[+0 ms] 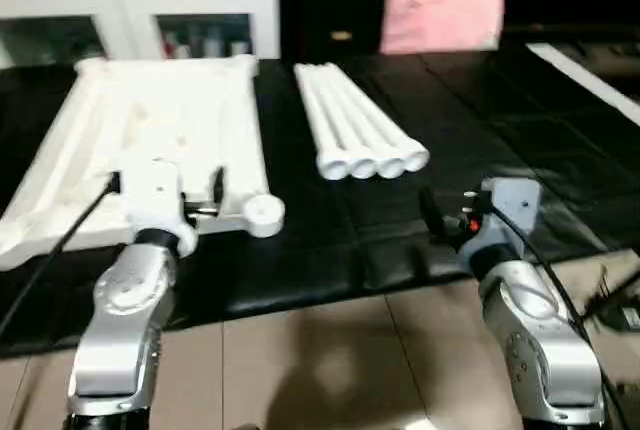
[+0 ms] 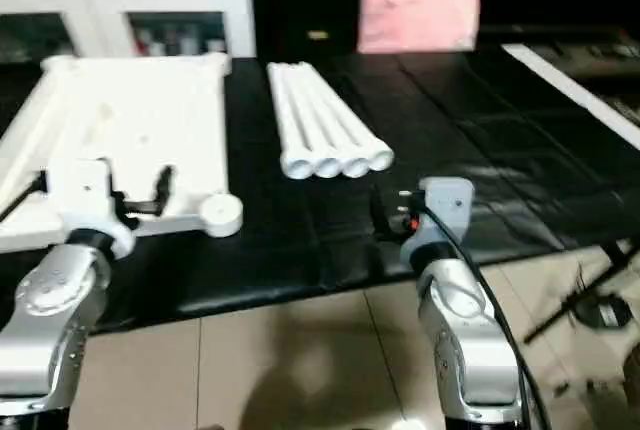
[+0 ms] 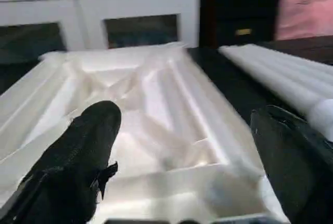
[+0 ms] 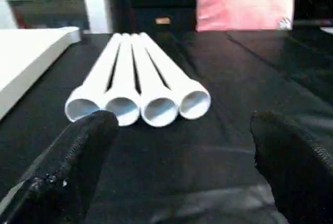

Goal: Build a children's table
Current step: Move to table

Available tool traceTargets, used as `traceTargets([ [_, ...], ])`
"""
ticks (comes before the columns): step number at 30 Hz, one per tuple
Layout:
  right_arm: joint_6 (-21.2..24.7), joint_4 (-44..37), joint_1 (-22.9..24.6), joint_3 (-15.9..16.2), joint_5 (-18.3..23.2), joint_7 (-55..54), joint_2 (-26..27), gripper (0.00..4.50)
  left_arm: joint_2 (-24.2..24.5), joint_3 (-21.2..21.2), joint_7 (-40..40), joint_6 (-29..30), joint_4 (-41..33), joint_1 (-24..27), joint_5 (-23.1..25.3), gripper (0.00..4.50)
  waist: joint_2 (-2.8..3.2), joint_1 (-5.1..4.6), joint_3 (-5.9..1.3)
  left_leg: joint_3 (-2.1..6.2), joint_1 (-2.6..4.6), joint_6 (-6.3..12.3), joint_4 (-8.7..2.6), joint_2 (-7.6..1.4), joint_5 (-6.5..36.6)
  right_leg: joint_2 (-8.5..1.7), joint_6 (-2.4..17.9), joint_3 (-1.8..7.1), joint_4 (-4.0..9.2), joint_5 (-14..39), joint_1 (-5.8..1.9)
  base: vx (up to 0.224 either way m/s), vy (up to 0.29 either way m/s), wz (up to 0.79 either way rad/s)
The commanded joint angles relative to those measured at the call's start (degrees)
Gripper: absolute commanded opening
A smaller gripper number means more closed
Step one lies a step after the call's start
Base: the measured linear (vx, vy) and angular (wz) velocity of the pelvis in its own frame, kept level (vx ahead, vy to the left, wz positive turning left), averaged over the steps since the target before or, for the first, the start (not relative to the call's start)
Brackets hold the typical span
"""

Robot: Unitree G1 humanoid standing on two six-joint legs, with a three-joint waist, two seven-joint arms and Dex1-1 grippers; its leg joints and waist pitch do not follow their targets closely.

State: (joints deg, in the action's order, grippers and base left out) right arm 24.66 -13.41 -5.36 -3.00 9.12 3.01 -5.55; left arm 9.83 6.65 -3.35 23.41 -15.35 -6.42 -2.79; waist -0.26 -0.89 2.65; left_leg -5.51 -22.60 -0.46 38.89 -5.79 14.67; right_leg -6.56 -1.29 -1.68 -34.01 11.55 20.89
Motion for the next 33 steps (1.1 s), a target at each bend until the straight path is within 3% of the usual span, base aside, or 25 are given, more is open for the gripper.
traceTargets([
  [1,-0.06,0.15,-0.8,-0.75,-0.06,0.4,-1.0,4.5,-0.6,-0.99,0.2,-0.07,0.15,0.32,-0.07,4.45,0.63,-0.23,-2.36,1.9,1.8,-9.15,-8.89,-4.58,26.64,-1.33,2.68,1.05,3.53,14.11,0.5,0.0,0.0,0.0],
  [2,-0.15,0.32,-0.99,-0.42,-0.3,0.88,-1.47,4.5,-0.77,-0.79,0.73,-0.27,0.15,0.56,0.23,4.45,-0.39,-0.01,-2.57,1.39,1.27,-7.09,-8.87,-4.58,22.77,-1.56,3.0,1.36,3.72,12.48,0.05,0.026,-0.066,0.05],
  [7,-1.02,0.51,-1.42,1.07,-2.04,1.51,-2.31,4.5,-0.05,-0.47,-0.07,-2.12,-0.12,1.22,0.39,4.45,-0.7,0.83,-3.28,0.27,0.11,-2.21,-8.35,-4.67,9.07,-1.74,6.6,1.91,3.1,4.39,-1.15,0.029,-0.075,-0.02],
  [8,-0.83,0.49,-1.39,0.95,-1.62,1.49,-1.96,4.5,0.28,-0.53,-0.95,-2.11,-0.8,1.44,-0.02,4.45,-1.25,1.55,-3.19,1.09,-1.87,2.02,-8.79,-3.57,5.22,-2.39,7.22,0.35,2.77,-0.26,-2.84,-0.003,-0.081,0.02],
  [9,-0.59,0.56,-1.39,0.96,-1.26,1.75,-1.82,4.5,0.35,-0.39,-1.15,-2.22,-1.22,1.42,-0.24,4.45,-0.7,1.9,-3.18,1.79,-2.93,4.92,-9.05,-2.6,5.81,-2.91,6.7,-1.18,3.24,0.86,-3.86,-0.003,-0.081,0.02],
  [11,-0.58,0.76,-1.27,1.42,-1.29,2.04,-1.77,4.5,0.43,-0.01,-1.34,-2.05,-1.67,1.28,-0.58,4.45,-0.02,1.94,-3.28,2.46,-2.22,10.46,-8.09,-2.24,9.16,-4.14,7.85,-3.4,5.31,13.12,-4.94,0.025,-0.069,0.42],
  [13,-0.6,0.92,-1.1,1.95,-1.35,2.2,-1.64,4.5,0.59,0.21,-1.42,-1.98,-1.95,1.27,-0.67,4.45,0.51,2.09,-2.12,2.2,-1.53,9.33,-8.43,-2.25,17.13,-3.76,8.9,-5.03,7.43,29.54,-6.06,0.061,-0.055,0.58],
  [14,-0.61,0.97,-1.03,2.13,-1.27,2.25,-1.46,4.5,0.66,0.29,-1.41,-2.0,-2.11,1.37,-0.66,4.45,0.45,1.92,-1.67,1.88,-1.03,7.64,-8.37,-2.27,21.5,-3.57,9.2,-5.8,8.49,36.77,-6.96,0.113,-0.036,0.67],
  [15,-0.61,1.1,-1.08,2.48,-1.04,2.61,-1.23,4.5,0.68,0.38,-1.46,-2.12,-2.31,1.71,-0.67,4.45,1.06,1.8,-1.23,1.6,0.89,5.73,-8.57,-3.15,24.57,-2.98,9.36,-5.82,8.57,38.59,-6.14,0.113,-0.036,0.67],
  [16,-0.61,1.1,-1.08,2.47,-1.01,2.62,-1.2,4.5,0.68,0.39,-1.46,-2.13,-2.31,1.72,-0.67,4.45,1.4,0.63,-1.65,1.68,5.41,2.6,-9.03,-5.62,28.24,-1.28,9.99,-4.77,7.46,35.2,-3.4,0.123,-0.053,0.49],
  [17,-0.58,1.15,-1.08,2.27,-0.58,2.76,-0.92,4.5,0.77,0.38,-1.51,-2.24,-2.38,1.98,-0.64,4.45,1.64,-0.03,-0.77,3.73,8.46,-1.86,-12.14,-8.26,39.94,1.55,8.65,-4.18,3.08,22.1,-1.67,0.137,-0.045,0.24],
  [19,-0.5,1.13,-1.01,1.97,-0.28,2.98,-0.89,4.5,0.91,0.36,-1.6,-2.29,-2.4,2.12,-0.59,4.45,0.96,-0.12,-1.14,4.14,9.64,2.75,-12.91,-8.33,35.54,1.12,6.92,-2.59,1.72,12.24,-1.29,0.151,-0.037,0.19],
  [21,-0.34,0.93,-0.78,1.75,0.09,3.36,-0.99,4.5,0.98,0.24,-1.74,-2.33,-2.26,2.03,-0.51,4.45,0.04,1.48,-1.76,-0.26,4.62,8.61,-9.99,-3.75,19.27,-1.27,6.57,0.29,4.98,4.44,-6.93,0.155,-0.033,0.06],
  [22,-0.33,0.92,-0.77,1.74,0.11,3.38,-1.0,4.5,0.98,0.23,-1.75,-2.33,-2.25,2.02,-0.5,4.45,-1.26,3.05,-2.94,-1.91,-0.79,10.54,-5.5,-0.79,6.1,-2.66,5.46,2.77,6.63,3.54,-12.59,0.142,-0.015,0.05],
  [23,-0.29,0.84,-0.7,1.73,0.16,3.44,-1.06,4.5,1.07,0.11,-1.83,-2.33,-2.16,1.92,-0.4,4.45,-1.01,4.31,-3.68,-1.46,-2.58,10.82,-3.75,-1.6,-1.1,-3.69,5.39,3.72,7.12,2.71,-14.09,0.162,0.002,0.05],
  [24,-0.27,0.78,-0.61,1.74,0.13,3.52,-1.1,4.5,1.09,0.06,-1.88,-2.37,-2.05,1.84,-0.36,4.45,-1.01,4.31,-3.68,-1.46,-2.58,10.82,-3.75,-1.6,-1.1,-3.69,5.39,3.72,7.12,2.71,-14.09,0.162,0.002,0.05],
  [25,-0.24,0.69,-0.53,1.77,0.05,3.56,-1.14,4.5,1.06,0.07,-1.91,-2.42,-1.93,1.77,-0.39,4.45,0.88,3.77,-4.65,-0.53,1.01,11.06,-6.23,-2.27,-12.67,3.08,1.67,-0.86,3.31,-8.7,-12.43,0.198,0.01,0.07],
  [26,-0.26,0.58,-0.37,1.81,-0.07,3.62,-1.23,4.5,0.99,0.04,-1.93,-2.48,-1.9,1.82,-0.39,4.45,2.14,2.18,-5.01,2.3,7.44,15.1,-6.76,-3.69,-19.58,5.71,-0.69,-3.04,-0.22,-8.85,-7.57,0.289,-0.071,-0.01],
  [27,-0.21,0.42,-0.29,1.84,-0.15,3.73,-1.38,4.5,0.93,0.04,-1.92,-2.54,-1.76,1.81,-0.37,4.45,2.49,-0.94,-5.2,9.72,16.95,28.34,-6.36,-10.0,-27.78,3.75,-4.65,-3.3,-6.77,10.61,4.66,0.289,-0.071,-0.01],
  [28,-0.23,0.28,-0.17,1.82,-0.17,3.91,-1.49,4.5,0.87,0.0,-1.9,-2.66,-1.66,1.86,-0.33,4.45,1.69,-1.18,-5.6,10.72,16.71,31.56,-6.54,-12.04,-34.2,2.21,-5.5,-2.74,-7.73,13.79,5.33,0.26,-0.142,-0.16],
  [29,-0.24,-0.03,0.03,1.79,-0.11,4.31,-1.91,4.5,0.59,-0.16,-1.78,-2.83,-1.5,1.91,-0.28,4.45,0.43,-0.23,-4.17,6.23,12.45,29.22,-7.67,-10.0,-31.47,0.97,-4.93,-1.2,-8.73,6.24,6.57,0.051,-0.114,-0.14],
  [30,-0.26,-0.12,0.08,1.81,-0.06,4.45,-2.04,4.5,0.51,-0.21,-1.75,-2.87,-1.5,1.93,-0.26,4.45,-0.13,-0.07,-3.96,4.8,11.79,26.59,-8.13,-8.56,-26.34,0.86,-2.95,-0.9,-7.43,2.18,6.53,0.051,-0.114,-0.14],
  [31,-0.26,-0.27,0.16,1.87,0.05,4.67,-2.26,4.5,0.35,-0.29,-1.71,-2.95,-1.54,1.99,-0.26,4.45,-2.93,0.35,-3.11,0.02,9.85,19.13,-7.2,-2.99,-10.84,-0.04,1.57,1.35,-0.05,-5.35,3.28,0.045,-0.093,-0.06],
  [32,-0.28,-0.38,0.23,1.97,-0.07,4.84,-2.42,4.5,0.31,-0.41,-1.61,-3.01,-1.61,2.05,-0.3,4.45,-5.27,1.17,-3.71,-1.51,6.3,15.72,-5.34,0.97,-2.06,-0.12,-1.01,4.82,1.13,-0.86,-2.33,0.158,-0.061,0.05],
  [33,-0.34,-0.43,0.25,2.09,-0.26,4.94,-2.52,4.5,0.32,-0.52,-1.54,-3.05,-1.62,2.08,-0.3,4.45,-5.62,3.28,-3.6,-0.54,2.4,10.11,2.54,2.55,7.82,-6.65,4.84,10.92,5.35,15.98,-7.19,0.158,-0.061,0.05],
])
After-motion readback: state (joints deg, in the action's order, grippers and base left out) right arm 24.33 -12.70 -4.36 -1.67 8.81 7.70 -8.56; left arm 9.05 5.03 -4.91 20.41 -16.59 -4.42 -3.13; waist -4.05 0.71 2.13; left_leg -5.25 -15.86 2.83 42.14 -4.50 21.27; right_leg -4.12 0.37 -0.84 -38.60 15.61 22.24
